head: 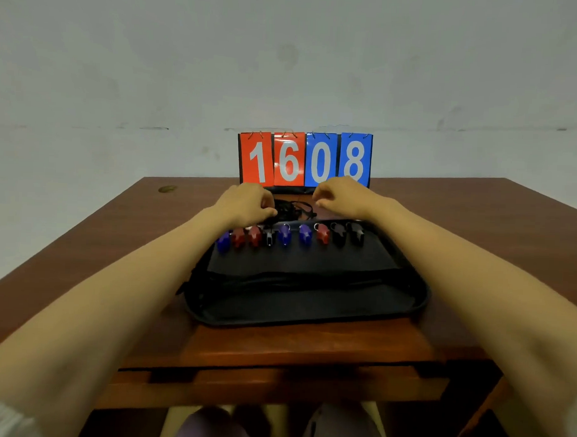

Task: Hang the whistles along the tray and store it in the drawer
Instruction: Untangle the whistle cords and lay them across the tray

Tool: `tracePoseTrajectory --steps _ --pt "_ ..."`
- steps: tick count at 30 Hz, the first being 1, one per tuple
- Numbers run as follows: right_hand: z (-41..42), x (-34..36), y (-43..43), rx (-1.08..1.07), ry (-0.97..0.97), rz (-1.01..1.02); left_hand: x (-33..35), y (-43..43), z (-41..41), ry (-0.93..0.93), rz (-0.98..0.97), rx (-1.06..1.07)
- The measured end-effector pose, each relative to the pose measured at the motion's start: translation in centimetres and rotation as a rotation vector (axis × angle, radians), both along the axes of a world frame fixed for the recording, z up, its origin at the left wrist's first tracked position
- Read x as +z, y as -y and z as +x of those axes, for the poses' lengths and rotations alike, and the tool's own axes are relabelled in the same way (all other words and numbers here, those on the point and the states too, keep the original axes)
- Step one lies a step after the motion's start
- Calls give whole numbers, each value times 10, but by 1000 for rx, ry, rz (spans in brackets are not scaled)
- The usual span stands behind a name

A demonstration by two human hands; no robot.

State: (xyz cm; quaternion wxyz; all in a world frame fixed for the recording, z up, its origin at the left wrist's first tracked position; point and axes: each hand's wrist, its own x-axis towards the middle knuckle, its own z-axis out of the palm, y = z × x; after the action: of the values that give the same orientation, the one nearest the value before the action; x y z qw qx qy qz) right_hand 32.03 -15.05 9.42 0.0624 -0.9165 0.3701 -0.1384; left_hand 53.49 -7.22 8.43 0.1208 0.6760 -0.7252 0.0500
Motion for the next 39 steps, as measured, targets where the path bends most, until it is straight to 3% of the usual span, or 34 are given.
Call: tracePoseTrajectory --steps 8,12,16,22,26,29,39 --pt "69 -15 90 -9 -226 38 -11 100 30 -50 139 18" --pt "90 -37 119 5 -322 42 -20 118 34 -191 152 -73" --pt "92 -45 130 -52 -297 -14 -32 123 35 -207 256 -158" --pt "78 -42 126 -137 -360 -156 -38 121 41 -158 323 -94" --pt "72 -44 128 -72 -188 -9 -35 115 37 -120 328 -92" --pt "79 -52 128 -14 -177 103 -36 112 36 -129 276 -109" --pt "92 -55 133 -42 -209 43 -40 121 44 -123 196 -89"
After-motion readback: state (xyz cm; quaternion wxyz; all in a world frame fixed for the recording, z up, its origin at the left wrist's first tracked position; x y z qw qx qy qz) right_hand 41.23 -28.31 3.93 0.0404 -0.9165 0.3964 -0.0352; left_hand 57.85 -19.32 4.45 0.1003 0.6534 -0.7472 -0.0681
